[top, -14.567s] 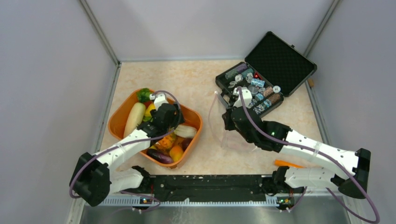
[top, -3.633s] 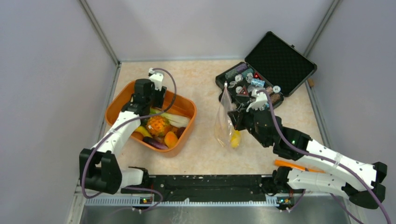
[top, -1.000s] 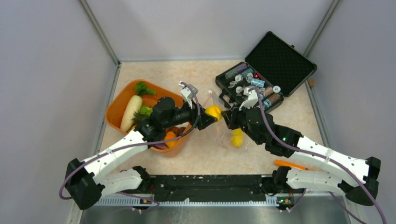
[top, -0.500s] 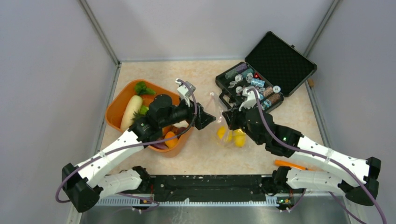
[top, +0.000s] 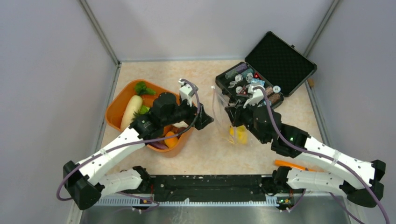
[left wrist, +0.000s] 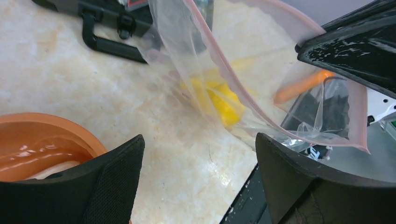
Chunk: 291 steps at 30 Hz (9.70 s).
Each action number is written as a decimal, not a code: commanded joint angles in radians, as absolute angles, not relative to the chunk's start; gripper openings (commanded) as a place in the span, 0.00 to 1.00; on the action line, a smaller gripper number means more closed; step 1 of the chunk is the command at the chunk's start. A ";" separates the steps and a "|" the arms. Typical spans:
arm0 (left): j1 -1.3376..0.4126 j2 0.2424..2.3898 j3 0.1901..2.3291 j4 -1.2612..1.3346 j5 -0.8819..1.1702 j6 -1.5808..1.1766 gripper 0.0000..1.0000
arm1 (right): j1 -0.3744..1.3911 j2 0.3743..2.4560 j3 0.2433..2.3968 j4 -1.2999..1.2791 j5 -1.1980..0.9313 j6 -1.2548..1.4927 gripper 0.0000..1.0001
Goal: Place the food in the zip-top bag and seal the zipper
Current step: Pick up the fake vegetable from the bin, then place the fake vegetable in the zipper food storage bag, then adjust the zipper food storage bag at the center of the board.
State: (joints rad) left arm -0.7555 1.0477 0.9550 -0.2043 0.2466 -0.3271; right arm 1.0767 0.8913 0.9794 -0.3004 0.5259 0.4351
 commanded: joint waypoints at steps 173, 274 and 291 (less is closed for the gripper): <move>-0.592 0.941 0.450 1.456 0.349 -0.800 0.39 | 1.076 0.936 0.911 -0.132 0.434 0.576 0.00; -0.849 1.103 1.025 0.029 0.088 -0.708 0.94 | 0.621 0.922 1.071 -0.252 -0.103 0.513 0.00; -0.847 1.150 1.140 -0.295 -0.005 -0.614 0.27 | 0.621 0.912 1.026 -0.222 -0.113 0.530 0.00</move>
